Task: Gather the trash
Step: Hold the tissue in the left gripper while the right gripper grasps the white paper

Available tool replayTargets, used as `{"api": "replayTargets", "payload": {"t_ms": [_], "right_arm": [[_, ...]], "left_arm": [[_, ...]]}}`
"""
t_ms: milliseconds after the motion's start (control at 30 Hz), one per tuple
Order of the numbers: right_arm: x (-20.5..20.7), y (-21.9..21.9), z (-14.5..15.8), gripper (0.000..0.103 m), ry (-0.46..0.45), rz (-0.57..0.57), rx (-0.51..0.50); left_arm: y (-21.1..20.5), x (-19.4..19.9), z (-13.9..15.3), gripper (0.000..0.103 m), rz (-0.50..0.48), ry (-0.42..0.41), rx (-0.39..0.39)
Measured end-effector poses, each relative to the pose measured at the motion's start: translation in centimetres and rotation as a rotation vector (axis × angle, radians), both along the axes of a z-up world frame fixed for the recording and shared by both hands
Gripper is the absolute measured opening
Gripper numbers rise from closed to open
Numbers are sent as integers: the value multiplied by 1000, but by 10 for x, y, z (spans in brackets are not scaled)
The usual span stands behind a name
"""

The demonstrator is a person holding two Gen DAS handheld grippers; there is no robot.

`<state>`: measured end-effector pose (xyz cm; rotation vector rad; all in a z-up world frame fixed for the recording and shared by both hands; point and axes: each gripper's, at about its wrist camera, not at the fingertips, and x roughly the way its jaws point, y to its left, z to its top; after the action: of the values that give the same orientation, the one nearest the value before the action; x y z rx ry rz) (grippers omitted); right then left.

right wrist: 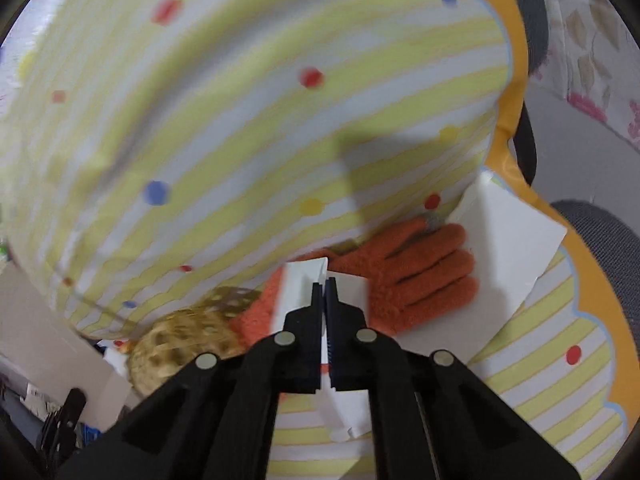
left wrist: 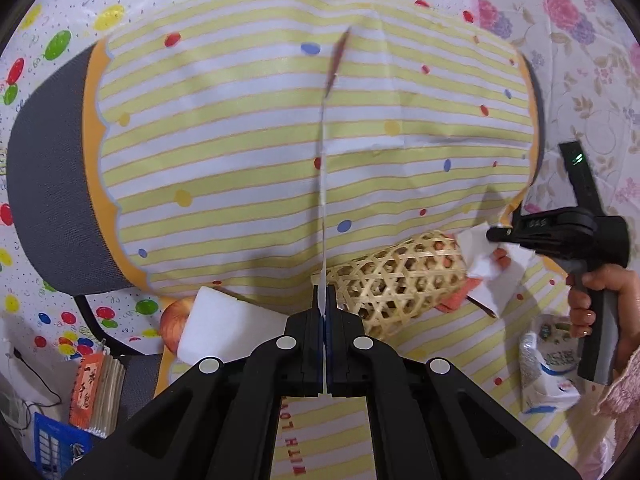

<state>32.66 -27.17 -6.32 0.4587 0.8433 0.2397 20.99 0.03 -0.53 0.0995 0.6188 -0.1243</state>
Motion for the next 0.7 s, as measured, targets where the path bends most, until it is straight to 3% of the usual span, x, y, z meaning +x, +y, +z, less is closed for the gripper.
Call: {"api": "replayTargets", "payload": {"t_ms": [133,233,467,567,700], "right_arm": [[-63,14,48,1,-133,85,-78],[-115,22,70,1,-184,138,-151],[-215,33,71,1,-209,181,-273],[-248,41,65,1,-213,184,-332],[-285,43,55,1,-195,185,-335]], "left_arm": [[-4,-34,16,0,-33,-30,-20],[-9,-67,21,1,-65,-37,-36],[-22,-142,8,0,-112,0,-96],[-27,-168,0,0,-116,2,-86],[-33,-204,-10,1,-158,20,-83]]}}
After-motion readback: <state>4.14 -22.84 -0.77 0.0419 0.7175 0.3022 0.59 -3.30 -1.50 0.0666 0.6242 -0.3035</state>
